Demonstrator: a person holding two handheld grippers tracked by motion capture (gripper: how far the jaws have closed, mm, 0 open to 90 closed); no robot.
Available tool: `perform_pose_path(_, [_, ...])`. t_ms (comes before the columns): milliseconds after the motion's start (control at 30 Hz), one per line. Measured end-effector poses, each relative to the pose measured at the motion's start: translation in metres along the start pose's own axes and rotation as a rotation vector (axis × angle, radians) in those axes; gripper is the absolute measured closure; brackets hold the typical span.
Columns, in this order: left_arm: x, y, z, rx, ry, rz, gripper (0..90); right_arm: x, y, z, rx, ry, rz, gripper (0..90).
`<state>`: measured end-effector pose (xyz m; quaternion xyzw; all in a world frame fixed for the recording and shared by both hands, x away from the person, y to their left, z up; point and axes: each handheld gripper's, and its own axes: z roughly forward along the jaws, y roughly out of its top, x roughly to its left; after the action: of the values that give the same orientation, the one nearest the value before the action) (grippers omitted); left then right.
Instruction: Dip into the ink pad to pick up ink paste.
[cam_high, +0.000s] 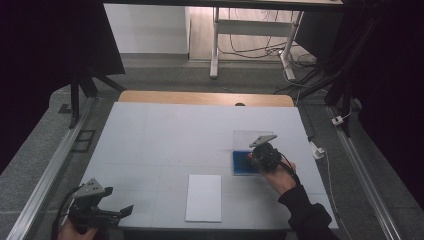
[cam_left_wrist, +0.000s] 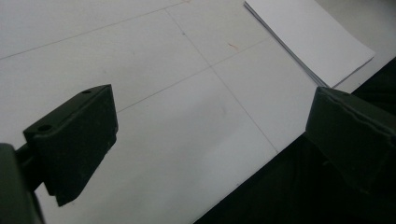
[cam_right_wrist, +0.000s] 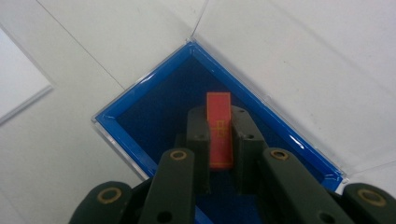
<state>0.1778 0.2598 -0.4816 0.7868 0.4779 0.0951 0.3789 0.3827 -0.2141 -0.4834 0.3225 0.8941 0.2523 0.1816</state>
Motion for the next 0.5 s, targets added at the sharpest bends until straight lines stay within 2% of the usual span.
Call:
perform_pose_path(33, [0.0, 0.0, 0.0, 0.0, 0.0, -0.001, 2.6, 0.004, 0.001, 0.0, 0.008, -0.022, -0.026, 79.9])
perform_pose_path(133, [0.0, 0.0, 0.0, 0.0, 0.0, -0.001, 2.6, 0.004, 0.002, 0.001, 0.008, -0.024, -0.023, 80.0])
perform_pose_path(200, [0.0, 0.0, 0.0, 0.001, -0.002, -0.002, 2.6, -0.001, 0.0, 0.001, -0.002, 0.004, 0.01, 80.0])
perform_pose_path(233, [0.0, 0.0, 0.0, 0.0, -0.003, -0.003, 2.6, -0.008, -0.003, 0.001, -0.016, 0.039, 0.049, 80.1])
perform_pose_path(267, [0.0, 0.0, 0.0, 0.0, -0.003, -0.004, 2.6, -0.008, -0.003, 0.001, -0.016, 0.039, 0.049, 80.1])
perform_pose_path(300, [0.001, 0.0, 0.0, -0.001, -0.004, -0.005, 2.6, -0.013, -0.005, 0.001, -0.031, 0.075, 0.09, 80.1])
perform_pose_path(333, [0.001, 0.0, 0.0, -0.001, -0.004, -0.006, 2.6, -0.013, -0.005, 0.001, -0.031, 0.075, 0.09, 80.1])
perform_pose_path(367, [0.001, 0.0, 0.0, -0.001, -0.004, -0.006, 2.6, -0.016, -0.007, 0.001, -0.038, 0.092, 0.11, 80.1])
perform_pose_path(433, [0.001, 0.0, 0.0, -0.001, -0.003, -0.007, 2.6, -0.016, -0.007, 0.001, -0.038, 0.092, 0.11, 80.1])
perform_pose_path(500, [0.001, 0.0, 0.0, 0.0, -0.003, -0.008, 2.6, -0.012, -0.005, 0.001, -0.029, 0.069, 0.079, 80.0])
